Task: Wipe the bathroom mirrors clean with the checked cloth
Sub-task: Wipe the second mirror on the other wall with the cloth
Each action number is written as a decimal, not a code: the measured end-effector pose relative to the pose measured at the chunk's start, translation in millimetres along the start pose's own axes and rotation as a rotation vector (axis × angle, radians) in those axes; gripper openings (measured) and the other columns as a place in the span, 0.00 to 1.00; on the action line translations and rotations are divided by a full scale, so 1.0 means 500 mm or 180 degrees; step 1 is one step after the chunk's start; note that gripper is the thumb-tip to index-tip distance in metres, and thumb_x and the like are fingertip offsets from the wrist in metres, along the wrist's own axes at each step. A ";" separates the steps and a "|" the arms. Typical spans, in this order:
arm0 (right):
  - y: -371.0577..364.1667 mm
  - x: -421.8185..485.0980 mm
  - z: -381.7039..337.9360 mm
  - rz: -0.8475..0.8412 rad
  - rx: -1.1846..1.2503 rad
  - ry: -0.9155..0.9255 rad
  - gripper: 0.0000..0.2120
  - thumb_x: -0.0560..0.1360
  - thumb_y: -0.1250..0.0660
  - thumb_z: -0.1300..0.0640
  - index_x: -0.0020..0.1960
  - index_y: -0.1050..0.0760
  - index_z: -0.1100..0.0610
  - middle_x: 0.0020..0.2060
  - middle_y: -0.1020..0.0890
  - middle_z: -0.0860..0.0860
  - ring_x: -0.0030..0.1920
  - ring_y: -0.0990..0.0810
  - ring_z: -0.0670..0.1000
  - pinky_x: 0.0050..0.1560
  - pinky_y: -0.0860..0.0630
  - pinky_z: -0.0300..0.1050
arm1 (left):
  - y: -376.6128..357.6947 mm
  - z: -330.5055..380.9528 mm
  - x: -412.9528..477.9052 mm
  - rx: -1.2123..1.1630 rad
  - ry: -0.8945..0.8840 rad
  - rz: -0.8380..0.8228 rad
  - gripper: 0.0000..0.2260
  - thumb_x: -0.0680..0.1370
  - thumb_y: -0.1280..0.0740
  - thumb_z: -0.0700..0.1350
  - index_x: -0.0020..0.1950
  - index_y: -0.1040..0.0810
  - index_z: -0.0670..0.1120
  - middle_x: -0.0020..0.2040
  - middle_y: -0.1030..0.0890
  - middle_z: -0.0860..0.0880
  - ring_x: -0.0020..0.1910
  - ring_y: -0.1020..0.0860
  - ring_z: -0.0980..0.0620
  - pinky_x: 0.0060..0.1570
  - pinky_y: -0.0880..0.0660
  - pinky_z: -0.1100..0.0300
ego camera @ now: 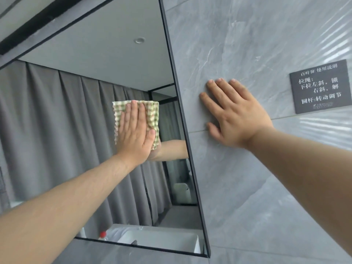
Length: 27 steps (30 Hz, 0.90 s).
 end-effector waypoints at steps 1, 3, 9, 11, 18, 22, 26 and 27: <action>0.000 0.001 0.001 -0.0005 -0.0016 -0.0017 0.34 0.75 0.45 0.42 0.76 0.36 0.61 0.75 0.36 0.64 0.75 0.36 0.65 0.76 0.45 0.62 | -0.015 0.026 -0.030 0.0050 -0.0161 -0.0085 0.31 0.82 0.56 0.54 0.80 0.62 0.41 0.81 0.60 0.41 0.80 0.61 0.45 0.78 0.58 0.44; -0.002 0.002 -0.001 -0.0030 -0.0023 -0.0023 0.34 0.76 0.46 0.42 0.76 0.37 0.61 0.75 0.36 0.64 0.75 0.37 0.65 0.77 0.46 0.62 | -0.049 0.077 -0.104 0.0170 -0.0539 -0.0228 0.32 0.82 0.55 0.55 0.80 0.64 0.42 0.81 0.61 0.40 0.80 0.61 0.43 0.78 0.59 0.44; -0.003 -0.041 -0.017 0.0066 0.0076 -0.0264 0.35 0.76 0.43 0.44 0.77 0.38 0.62 0.76 0.37 0.64 0.76 0.39 0.64 0.77 0.47 0.62 | -0.118 0.182 -0.295 0.0113 -0.0759 -0.0148 0.31 0.84 0.57 0.56 0.81 0.59 0.41 0.81 0.54 0.38 0.80 0.53 0.39 0.78 0.53 0.42; -0.004 -0.048 -0.022 0.0057 0.0045 -0.0289 0.35 0.76 0.43 0.43 0.77 0.39 0.62 0.76 0.38 0.63 0.76 0.39 0.64 0.77 0.48 0.61 | -0.134 0.206 -0.345 0.0045 -0.0785 -0.0094 0.30 0.84 0.56 0.56 0.81 0.56 0.41 0.81 0.51 0.38 0.80 0.51 0.38 0.77 0.51 0.41; -0.006 -0.048 -0.020 0.0046 0.0037 -0.0289 0.36 0.76 0.43 0.43 0.77 0.40 0.63 0.76 0.39 0.64 0.77 0.41 0.64 0.78 0.49 0.61 | -0.190 0.235 -0.471 0.0032 -0.0922 -0.0227 0.30 0.84 0.53 0.56 0.82 0.53 0.42 0.82 0.53 0.41 0.80 0.50 0.40 0.77 0.50 0.42; -0.003 -0.046 -0.020 0.0066 0.0100 -0.0282 0.35 0.76 0.44 0.44 0.77 0.40 0.63 0.76 0.39 0.64 0.77 0.41 0.64 0.78 0.49 0.62 | -0.169 0.218 -0.407 0.0000 -0.0883 -0.0342 0.31 0.84 0.53 0.58 0.82 0.55 0.43 0.82 0.54 0.42 0.80 0.48 0.41 0.77 0.48 0.42; 0.000 -0.047 -0.021 0.0047 0.0151 -0.0284 0.35 0.75 0.44 0.44 0.77 0.39 0.64 0.76 0.39 0.64 0.77 0.41 0.65 0.77 0.49 0.62 | -0.100 0.159 -0.223 0.0067 -0.0236 -0.0228 0.30 0.83 0.59 0.58 0.79 0.68 0.46 0.80 0.65 0.43 0.80 0.61 0.45 0.79 0.59 0.49; 0.000 -0.048 -0.022 0.0047 0.0151 -0.0277 0.35 0.75 0.44 0.44 0.76 0.39 0.64 0.76 0.38 0.65 0.76 0.40 0.65 0.77 0.49 0.63 | -0.079 0.140 -0.167 0.0046 -0.0052 -0.0192 0.30 0.83 0.58 0.57 0.79 0.68 0.46 0.80 0.65 0.43 0.80 0.63 0.47 0.78 0.61 0.50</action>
Point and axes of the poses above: each hand's wrist, its own x-axis towards the middle knuckle, its own y-axis out of the back of the hand, z = x × y, the point moved 10 cm from there along x, towards the middle knuckle
